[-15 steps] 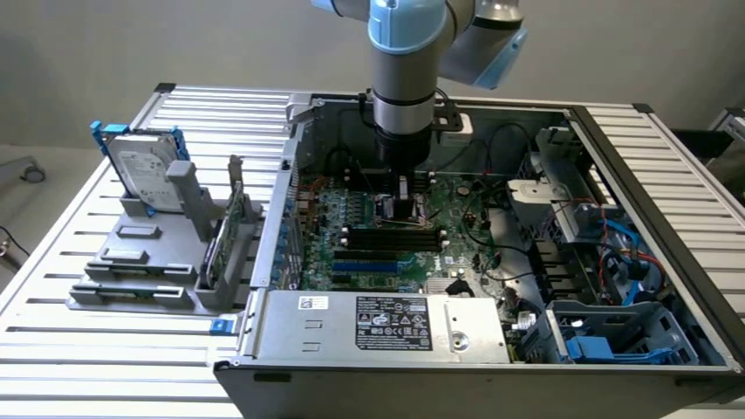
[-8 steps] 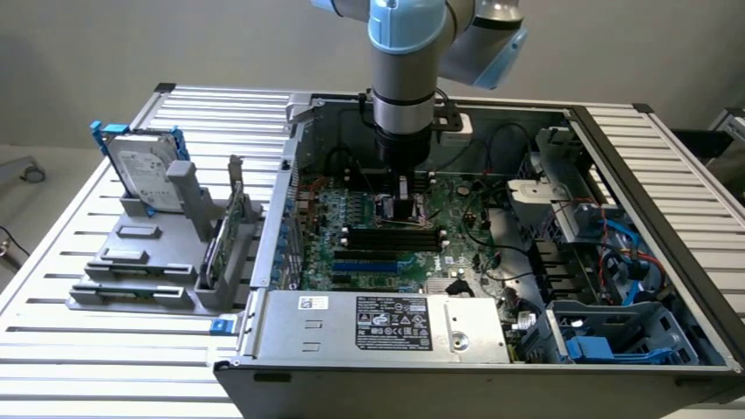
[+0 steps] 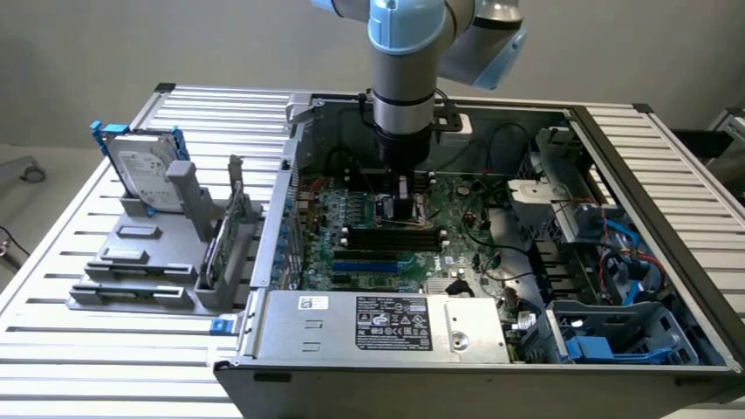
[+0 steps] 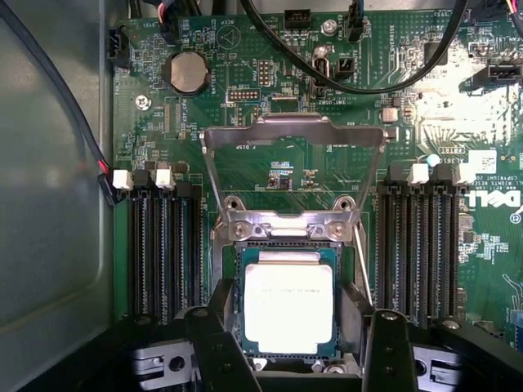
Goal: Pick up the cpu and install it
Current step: 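Place the cpu into insertion slot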
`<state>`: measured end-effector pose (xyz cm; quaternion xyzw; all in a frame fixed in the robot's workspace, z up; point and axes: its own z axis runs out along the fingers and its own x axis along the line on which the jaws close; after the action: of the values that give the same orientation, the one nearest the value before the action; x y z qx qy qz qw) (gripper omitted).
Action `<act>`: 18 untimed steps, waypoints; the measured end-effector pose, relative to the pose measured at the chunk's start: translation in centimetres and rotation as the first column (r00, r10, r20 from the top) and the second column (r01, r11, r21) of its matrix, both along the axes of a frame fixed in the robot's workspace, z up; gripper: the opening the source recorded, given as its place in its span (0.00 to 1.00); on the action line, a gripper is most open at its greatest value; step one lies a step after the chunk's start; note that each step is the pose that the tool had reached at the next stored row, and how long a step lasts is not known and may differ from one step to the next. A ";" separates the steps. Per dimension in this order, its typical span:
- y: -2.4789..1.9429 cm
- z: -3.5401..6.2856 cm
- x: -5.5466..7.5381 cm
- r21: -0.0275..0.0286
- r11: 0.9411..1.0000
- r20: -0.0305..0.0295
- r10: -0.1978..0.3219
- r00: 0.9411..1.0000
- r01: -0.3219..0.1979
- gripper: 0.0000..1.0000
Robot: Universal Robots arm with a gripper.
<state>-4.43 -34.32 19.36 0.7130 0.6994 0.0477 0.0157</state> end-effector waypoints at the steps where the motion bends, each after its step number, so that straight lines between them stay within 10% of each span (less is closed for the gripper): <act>1: 0.00 0.02 0.0 0.000 1.000 0.000 0.000 1.000 0.000 0.62; 18: 0.04 0.77 -0.2 -0.001 1.000 -0.002 -0.017 1.000 0.017 0.62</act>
<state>-4.60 -34.28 20.14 0.7189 0.6934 0.0465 0.0155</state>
